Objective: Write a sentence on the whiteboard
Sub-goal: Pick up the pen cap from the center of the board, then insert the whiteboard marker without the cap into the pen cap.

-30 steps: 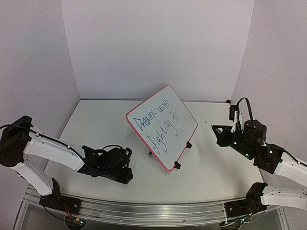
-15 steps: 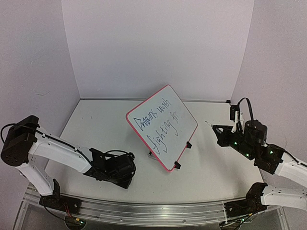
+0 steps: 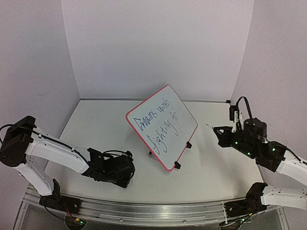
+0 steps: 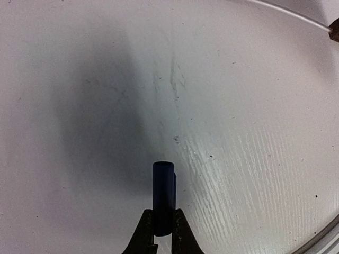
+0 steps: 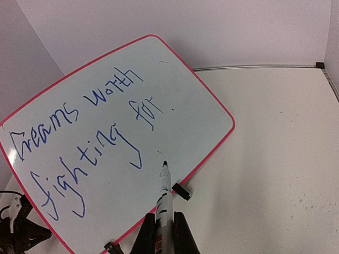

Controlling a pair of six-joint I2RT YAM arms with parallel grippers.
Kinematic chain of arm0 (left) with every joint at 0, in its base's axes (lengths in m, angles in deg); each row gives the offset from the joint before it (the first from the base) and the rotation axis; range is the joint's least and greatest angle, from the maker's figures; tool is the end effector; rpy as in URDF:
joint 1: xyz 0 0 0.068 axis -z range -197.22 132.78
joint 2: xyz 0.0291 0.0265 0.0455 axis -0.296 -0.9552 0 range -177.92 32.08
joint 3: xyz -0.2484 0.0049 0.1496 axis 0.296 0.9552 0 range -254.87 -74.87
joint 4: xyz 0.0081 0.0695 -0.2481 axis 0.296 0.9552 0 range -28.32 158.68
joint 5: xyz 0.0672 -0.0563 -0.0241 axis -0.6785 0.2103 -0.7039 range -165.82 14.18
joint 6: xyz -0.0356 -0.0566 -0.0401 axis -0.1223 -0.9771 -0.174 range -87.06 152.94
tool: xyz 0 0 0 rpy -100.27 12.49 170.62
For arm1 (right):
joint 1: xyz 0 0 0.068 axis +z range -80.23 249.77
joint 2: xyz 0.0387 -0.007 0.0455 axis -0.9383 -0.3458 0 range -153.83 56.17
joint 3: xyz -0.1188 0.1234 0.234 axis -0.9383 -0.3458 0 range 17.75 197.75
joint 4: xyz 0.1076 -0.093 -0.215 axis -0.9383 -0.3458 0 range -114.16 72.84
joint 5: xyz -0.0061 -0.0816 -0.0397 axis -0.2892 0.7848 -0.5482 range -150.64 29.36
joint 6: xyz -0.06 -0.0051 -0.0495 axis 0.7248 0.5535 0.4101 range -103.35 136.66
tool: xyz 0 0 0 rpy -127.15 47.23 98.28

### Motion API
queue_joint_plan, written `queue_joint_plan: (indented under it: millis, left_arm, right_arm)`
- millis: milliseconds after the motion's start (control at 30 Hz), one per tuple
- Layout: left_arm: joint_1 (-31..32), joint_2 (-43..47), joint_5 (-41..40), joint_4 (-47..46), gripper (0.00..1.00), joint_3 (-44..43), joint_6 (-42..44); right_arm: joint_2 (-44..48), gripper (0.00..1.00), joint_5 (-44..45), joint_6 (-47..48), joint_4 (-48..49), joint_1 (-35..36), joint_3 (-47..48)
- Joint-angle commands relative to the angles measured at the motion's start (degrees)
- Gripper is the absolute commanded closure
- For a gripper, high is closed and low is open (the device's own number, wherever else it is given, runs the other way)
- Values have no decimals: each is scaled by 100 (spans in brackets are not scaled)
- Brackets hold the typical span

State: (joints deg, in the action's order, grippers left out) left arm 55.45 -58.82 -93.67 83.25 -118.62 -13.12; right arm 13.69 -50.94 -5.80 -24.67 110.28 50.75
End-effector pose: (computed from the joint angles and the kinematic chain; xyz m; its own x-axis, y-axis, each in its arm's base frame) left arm 0.1036 -0.2633 0.1312 -0.8230 0.3366 -0.4576 0.4077 0.9109 -0.0632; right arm 0.1544 0.1171 0.2825 -0.4031 0.1508 -0.9026 -0.3936 0.8619 0.3198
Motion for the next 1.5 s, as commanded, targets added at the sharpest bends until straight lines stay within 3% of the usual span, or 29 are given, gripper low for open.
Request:
queue_joint_plan:
  millis: [0, 267, 500, 667, 733, 1067, 1467]
  left_arm:
    - [20, 911, -467, 261, 100, 293, -293]
    - [-84, 2716, -596, 659, 100, 168, 582]
    - [-455, 3617, 745, 800, 100, -309, 2038]
    - [-449, 3281, 2243, 843, 100, -883, 2810]
    - [-446, 3103, 2508, 747, 100, -1086, 2928]
    - [-403, 2363, 3808, 182, 100, -1469, 3261]
    - [-380, 2250, 4052, 32, 100, -1498, 3350]
  right_arm:
    - [1, 100, 172, 114, -783, -26, 666]
    - [-669, 100, -352, 336, -1741, -24, 1641]
    - [-1626, 100, -2137, 706, -2003, -86, 2632]
    - [-2442, 100, -4666, 672, -1995, -55, 3206]
    - [-2704, 100, -5019, 638, -1990, 101, 3308]
    - [-3137, 100, -6169, 541, -1747, 575, 3450]
    - [-3337, 100, -6859, 489, -1720, 579, 3307]
